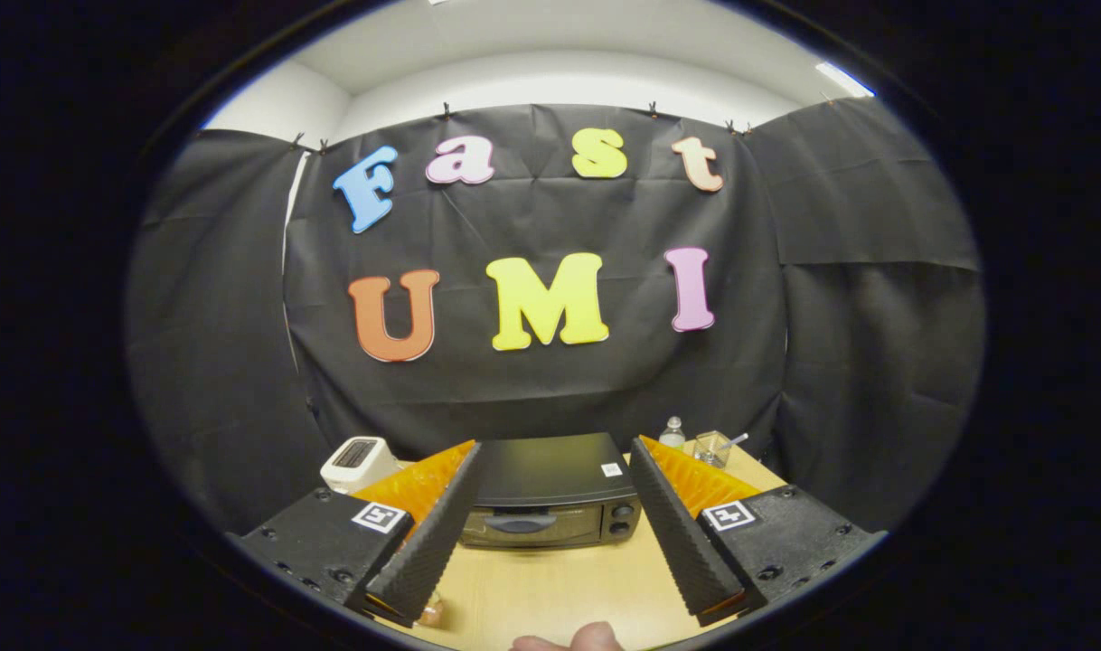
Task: Open the toaster oven, put the food inside, and close the toaster oven door.
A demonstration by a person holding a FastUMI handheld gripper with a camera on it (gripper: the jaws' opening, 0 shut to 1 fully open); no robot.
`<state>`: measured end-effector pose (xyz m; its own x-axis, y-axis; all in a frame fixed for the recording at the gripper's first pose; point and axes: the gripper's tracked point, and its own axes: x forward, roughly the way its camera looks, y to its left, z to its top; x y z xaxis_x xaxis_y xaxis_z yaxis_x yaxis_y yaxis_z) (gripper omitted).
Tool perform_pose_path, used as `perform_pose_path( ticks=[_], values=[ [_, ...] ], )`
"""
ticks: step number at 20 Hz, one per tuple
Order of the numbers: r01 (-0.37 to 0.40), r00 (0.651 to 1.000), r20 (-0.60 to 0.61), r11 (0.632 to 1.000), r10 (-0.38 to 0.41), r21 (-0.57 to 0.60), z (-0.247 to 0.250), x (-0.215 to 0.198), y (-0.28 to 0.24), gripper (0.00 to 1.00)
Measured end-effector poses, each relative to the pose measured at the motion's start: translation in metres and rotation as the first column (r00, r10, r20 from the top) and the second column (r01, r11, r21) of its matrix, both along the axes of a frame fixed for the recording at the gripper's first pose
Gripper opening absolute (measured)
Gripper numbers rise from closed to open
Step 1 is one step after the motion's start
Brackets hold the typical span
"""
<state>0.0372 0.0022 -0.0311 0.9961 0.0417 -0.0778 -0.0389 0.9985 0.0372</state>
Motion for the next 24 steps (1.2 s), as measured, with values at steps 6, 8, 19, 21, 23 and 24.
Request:
perform_pose_path(
  ticks=[6, 8, 19, 21, 23, 24],
  values=[
    [-0.022, 0.996, -0.082, 1.0, 0.022, -0.004, -0.053, 0.045, 0.012, 1.0],
    [-0.042, 0.993, -0.115, 0.999, 0.04, -0.015, -0.078, 0.068, 0.02, 1.0],
    [-0.092, 0.954, -0.292, 0.993, 0.068, -0.069, -0.207, 0.185, 0.05, 1.0],
    [-0.1, 0.948, -0.311, 0.992, 0.07, -0.079, -0.218, 0.192, 0.054, 1.0],
    [-0.105, 0.94, -0.334, 0.991, 0.07, -0.088, -0.23, 0.195, 0.058, 1.0],
    [-0.102, 0.942, -0.328, 0.991, 0.069, -0.085, -0.229, 0.197, 0.058, 1.0]
  ],
)
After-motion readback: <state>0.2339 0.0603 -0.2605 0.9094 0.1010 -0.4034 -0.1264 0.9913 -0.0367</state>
